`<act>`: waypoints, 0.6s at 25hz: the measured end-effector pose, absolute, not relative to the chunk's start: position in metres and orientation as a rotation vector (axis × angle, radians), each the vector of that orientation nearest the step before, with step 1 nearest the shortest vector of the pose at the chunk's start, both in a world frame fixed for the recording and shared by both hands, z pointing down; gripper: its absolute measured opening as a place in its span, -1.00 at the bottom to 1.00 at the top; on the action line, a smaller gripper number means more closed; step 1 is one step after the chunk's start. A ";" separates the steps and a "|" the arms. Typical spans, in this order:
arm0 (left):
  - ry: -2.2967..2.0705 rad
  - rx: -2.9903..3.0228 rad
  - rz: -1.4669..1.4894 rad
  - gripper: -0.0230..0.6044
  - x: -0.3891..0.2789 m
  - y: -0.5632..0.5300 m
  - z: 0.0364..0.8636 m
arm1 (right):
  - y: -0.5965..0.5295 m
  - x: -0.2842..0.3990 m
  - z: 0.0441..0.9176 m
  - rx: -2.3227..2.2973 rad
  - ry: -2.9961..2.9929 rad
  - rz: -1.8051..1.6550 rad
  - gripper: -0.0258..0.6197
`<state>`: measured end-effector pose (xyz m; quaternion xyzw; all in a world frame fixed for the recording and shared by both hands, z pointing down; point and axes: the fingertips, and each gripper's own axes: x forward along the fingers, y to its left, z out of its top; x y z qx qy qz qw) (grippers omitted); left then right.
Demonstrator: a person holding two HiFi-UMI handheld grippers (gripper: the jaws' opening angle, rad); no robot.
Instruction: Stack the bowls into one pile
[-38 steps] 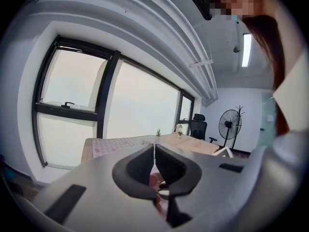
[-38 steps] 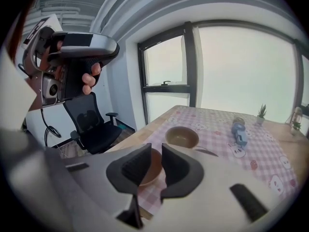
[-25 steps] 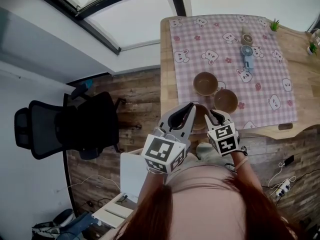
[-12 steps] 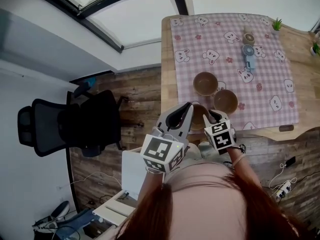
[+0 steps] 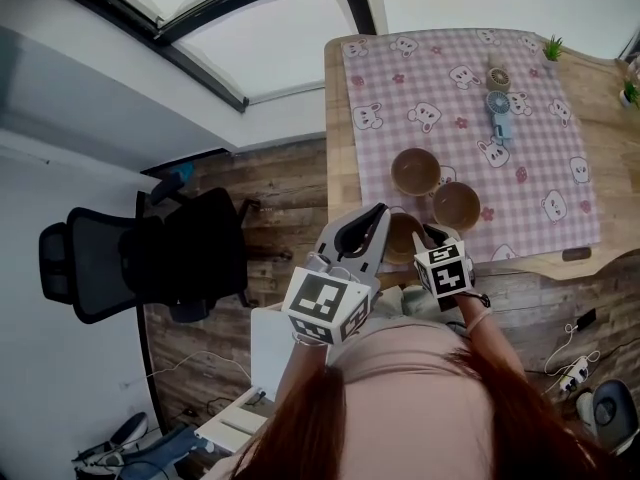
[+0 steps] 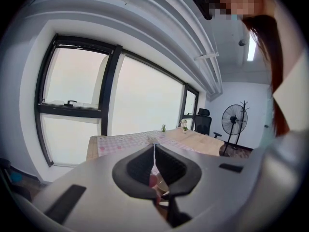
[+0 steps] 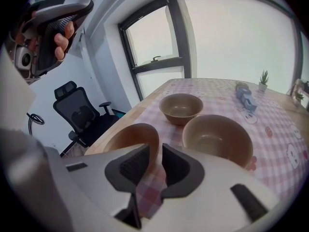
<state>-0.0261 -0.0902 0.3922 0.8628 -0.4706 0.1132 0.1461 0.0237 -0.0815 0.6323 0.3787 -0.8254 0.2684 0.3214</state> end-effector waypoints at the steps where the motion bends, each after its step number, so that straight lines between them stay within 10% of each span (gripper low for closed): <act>1: -1.348 2.490 0.327 -0.89 -0.027 -0.091 0.391 | -0.082 0.024 0.632 1.001 -2.162 0.710 -0.68; 15: -1.262 2.547 0.310 -0.89 -0.043 -0.096 0.381 | -0.081 0.023 0.634 1.101 -2.079 0.765 -0.81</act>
